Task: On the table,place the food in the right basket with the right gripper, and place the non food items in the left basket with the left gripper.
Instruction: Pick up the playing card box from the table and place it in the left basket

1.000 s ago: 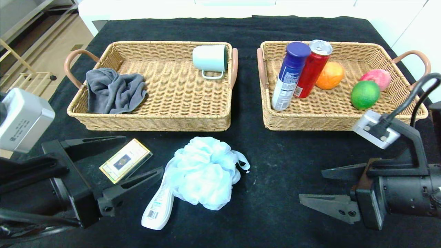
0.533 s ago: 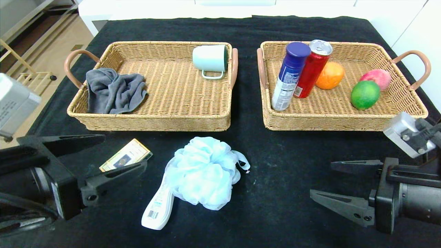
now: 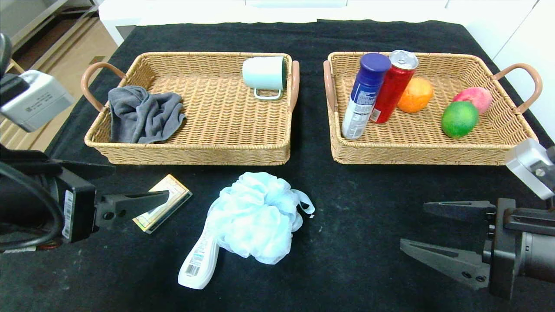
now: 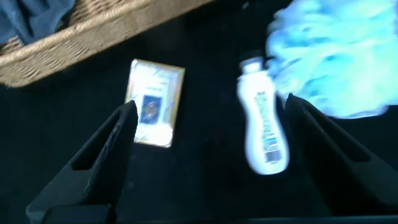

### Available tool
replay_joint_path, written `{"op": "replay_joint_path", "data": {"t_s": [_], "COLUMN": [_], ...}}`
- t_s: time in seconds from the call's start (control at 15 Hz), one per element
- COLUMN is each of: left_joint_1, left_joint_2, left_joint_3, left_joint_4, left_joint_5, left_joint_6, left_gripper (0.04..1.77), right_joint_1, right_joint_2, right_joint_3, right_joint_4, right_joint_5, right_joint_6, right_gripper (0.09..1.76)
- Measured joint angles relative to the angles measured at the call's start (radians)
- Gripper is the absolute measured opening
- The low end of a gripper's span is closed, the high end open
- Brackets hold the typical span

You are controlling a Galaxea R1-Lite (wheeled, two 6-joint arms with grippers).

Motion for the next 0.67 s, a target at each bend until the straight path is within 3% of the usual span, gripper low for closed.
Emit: {"op": "replay_joint_path", "data": {"t_s": [0.2,0.33,0.67], "left_joint_1": [0.077,0.119,0.136], "left_joint_2": [0.087,0.138,0.263], "left_joint_3": [-0.122,-0.158,-0.172], "left_joint_4": [0.202,0.270,0.246], "left_joint_5": [0.000,-0.001,0.086], "left_joint_6": [0.060,0.116,0.136], "left_gripper": [1.72,1.72,1.72], "right_joint_1": [-0.021,-0.029,-0.037], "right_joint_2": [-0.002,-0.002,-0.001], "right_joint_3": [-0.005,-0.007,-0.009], "right_joint_4": [-0.001,-0.001,-0.003], "right_joint_5": [0.008,0.011,0.013], "right_joint_6": [0.000,0.000,0.001], "right_gripper": [1.70,1.70,1.70]}}
